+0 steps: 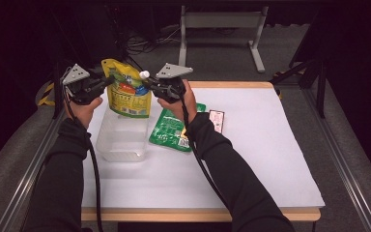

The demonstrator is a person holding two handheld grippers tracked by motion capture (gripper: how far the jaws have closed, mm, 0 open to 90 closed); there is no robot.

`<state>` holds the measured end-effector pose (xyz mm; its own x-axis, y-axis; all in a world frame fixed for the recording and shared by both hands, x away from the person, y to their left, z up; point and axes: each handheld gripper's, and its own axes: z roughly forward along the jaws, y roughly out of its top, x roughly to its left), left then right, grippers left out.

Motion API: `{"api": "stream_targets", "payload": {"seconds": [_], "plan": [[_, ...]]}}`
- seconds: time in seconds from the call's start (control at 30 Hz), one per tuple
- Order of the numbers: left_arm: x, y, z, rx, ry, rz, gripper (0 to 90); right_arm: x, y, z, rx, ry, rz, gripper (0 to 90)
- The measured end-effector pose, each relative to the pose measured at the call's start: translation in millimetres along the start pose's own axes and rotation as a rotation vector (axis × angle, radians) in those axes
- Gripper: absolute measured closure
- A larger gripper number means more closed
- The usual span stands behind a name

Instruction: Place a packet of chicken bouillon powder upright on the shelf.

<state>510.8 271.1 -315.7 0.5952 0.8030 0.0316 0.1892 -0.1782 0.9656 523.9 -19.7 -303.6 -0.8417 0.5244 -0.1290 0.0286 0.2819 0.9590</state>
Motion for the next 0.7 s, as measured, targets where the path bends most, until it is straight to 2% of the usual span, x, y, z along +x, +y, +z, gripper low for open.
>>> {"api": "stream_targets", "payload": {"seconds": [0.1,0.23,0.4,0.57,0.7], "plan": [[2.7,-7.9,1.7,-0.008,0.003,-0.016,89.7,-0.1,-3.2,6.2,0.009,-0.008,-0.023,90.0],[3.7,-16.5,3.5,-0.017,0.002,-0.032,89.4,-0.2,-9.7,11.6,0.007,-0.012,-0.013,90.0],[5.2,-23.6,0.2,-0.027,0.001,-0.054,89.3,2.4,-15.1,14.8,-0.008,0.007,0.010,90.0],[6.1,-26.7,-8.4,-0.042,0.005,-0.058,89.0,8.1,-14.1,16.4,-0.004,0.026,-0.003,90.0],[7.2,-30.2,-11.6,-0.025,0.001,-0.063,88.8,11.8,-12.6,18.4,0.007,0.036,-0.010,90.0]]}}
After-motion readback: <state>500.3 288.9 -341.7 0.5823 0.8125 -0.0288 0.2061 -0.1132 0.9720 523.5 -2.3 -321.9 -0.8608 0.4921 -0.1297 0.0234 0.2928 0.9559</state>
